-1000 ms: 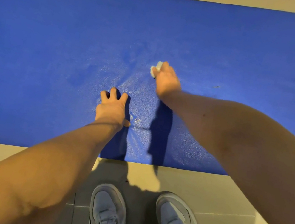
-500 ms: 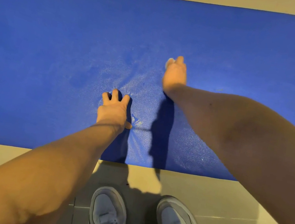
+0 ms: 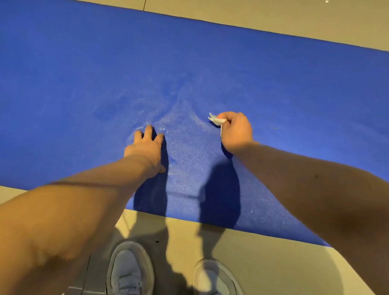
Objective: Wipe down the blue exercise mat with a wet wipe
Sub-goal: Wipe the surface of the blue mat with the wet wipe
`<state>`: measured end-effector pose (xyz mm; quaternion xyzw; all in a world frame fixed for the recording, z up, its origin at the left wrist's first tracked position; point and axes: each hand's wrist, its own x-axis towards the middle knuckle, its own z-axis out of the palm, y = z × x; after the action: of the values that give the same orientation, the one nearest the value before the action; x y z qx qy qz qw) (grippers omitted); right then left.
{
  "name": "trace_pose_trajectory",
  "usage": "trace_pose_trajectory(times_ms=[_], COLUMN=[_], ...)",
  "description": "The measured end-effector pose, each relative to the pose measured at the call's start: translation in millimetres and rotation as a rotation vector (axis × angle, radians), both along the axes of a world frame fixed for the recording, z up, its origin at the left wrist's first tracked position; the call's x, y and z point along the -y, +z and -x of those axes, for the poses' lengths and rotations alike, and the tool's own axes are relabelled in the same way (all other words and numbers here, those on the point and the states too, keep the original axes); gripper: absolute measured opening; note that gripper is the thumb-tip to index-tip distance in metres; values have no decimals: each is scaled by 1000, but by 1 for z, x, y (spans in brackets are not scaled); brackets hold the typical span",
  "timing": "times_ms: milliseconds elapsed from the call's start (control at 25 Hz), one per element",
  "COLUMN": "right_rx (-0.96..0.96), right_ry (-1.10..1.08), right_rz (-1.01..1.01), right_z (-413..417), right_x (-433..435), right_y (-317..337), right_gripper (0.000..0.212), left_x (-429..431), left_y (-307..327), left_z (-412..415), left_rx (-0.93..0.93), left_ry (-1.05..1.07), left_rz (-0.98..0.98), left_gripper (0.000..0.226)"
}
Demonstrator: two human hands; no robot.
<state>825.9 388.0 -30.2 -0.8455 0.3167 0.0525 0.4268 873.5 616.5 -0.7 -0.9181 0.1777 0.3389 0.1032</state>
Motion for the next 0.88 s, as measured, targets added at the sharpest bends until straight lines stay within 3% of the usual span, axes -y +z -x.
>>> trace_pose_trajectory(times_ms=[160,400,520,800,880], right_rx=[31,55,66,41,26], right_ry=[-56,51,90,67,54], right_rz=[-221,-264,-304,-227,-218], right_z=[32,67,75,94,88], right_x=[-1,-40,-41,-42,-45], right_y=[45,100,137,206,226], right_gripper=[29,21,17,8,9], left_x=[13,29,30,28,23], left_y=[29,86,121,169,177], left_z=[12,55,74,89,81], left_rx=[22,-201,-190,-83,-41], left_ry=[71,488,511,491,470], left_rz=[182,783,957,1086,1086], left_gripper=[62,41,21,18,33])
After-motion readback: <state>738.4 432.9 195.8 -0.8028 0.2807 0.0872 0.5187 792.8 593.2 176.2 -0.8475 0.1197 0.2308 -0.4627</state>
